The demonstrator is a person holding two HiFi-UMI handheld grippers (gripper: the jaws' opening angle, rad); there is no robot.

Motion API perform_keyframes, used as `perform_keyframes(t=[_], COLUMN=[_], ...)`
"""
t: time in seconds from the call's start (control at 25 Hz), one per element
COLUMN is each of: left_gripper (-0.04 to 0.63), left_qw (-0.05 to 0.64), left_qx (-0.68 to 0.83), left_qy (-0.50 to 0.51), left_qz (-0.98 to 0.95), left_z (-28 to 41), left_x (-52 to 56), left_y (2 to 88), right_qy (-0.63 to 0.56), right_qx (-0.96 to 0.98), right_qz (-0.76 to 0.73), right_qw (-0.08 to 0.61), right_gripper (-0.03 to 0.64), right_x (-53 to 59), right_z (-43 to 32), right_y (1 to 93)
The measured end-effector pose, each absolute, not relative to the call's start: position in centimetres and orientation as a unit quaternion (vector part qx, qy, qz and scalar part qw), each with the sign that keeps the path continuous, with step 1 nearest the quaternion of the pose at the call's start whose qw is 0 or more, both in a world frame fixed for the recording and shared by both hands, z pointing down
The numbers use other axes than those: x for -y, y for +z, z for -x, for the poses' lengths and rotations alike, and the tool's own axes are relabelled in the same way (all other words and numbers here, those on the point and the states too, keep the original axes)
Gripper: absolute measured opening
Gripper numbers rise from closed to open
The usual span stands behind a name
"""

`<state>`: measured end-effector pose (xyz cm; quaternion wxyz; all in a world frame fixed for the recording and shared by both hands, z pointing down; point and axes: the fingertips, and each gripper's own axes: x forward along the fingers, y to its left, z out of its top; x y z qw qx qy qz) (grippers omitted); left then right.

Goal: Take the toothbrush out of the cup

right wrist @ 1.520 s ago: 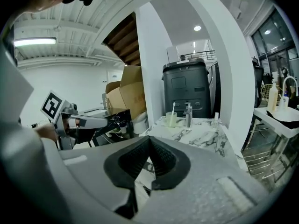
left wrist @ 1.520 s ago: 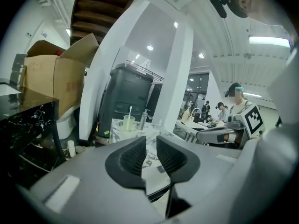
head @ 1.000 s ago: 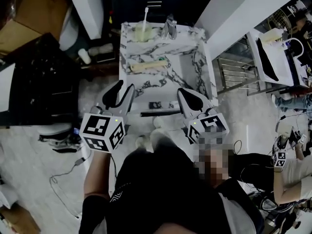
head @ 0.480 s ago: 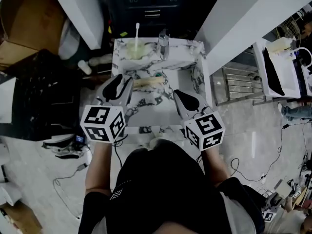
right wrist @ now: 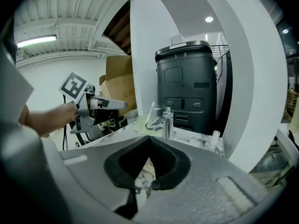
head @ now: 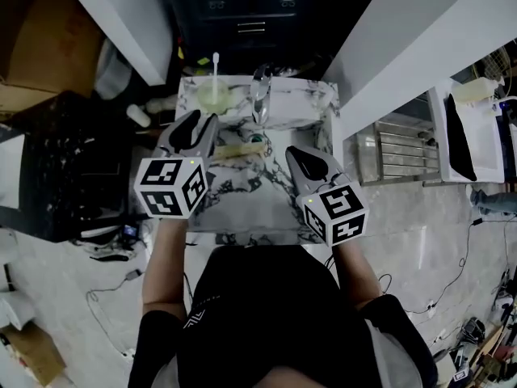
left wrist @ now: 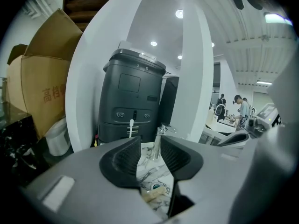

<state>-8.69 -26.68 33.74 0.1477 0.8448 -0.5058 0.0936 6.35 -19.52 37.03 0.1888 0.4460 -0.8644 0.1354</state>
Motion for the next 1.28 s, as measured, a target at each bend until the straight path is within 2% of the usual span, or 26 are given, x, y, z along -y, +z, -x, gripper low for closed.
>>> perform_keyframes(t=[0.52,1.28], left_gripper=[0.135,0.134], left_qw=[0.152,0.145], left_qx=[0.553,0.568], left_qy=[0.123,0.196], left_qz=[-0.810,-0.786], left_z=[8.0,8.6], left_x=[33.8,39.2], left_y=[36.0,39.0], right_qy=[0.158,0.200], right_qx=[0.862,0.860], right_qz=[-0.431,-0.404], right_qw=[0.213,0.240], right_gripper=[0.003,0.003], right_x=[24.3,26.6], right_z=[-8.8,-7.9], right_y=[40.1,44.9])
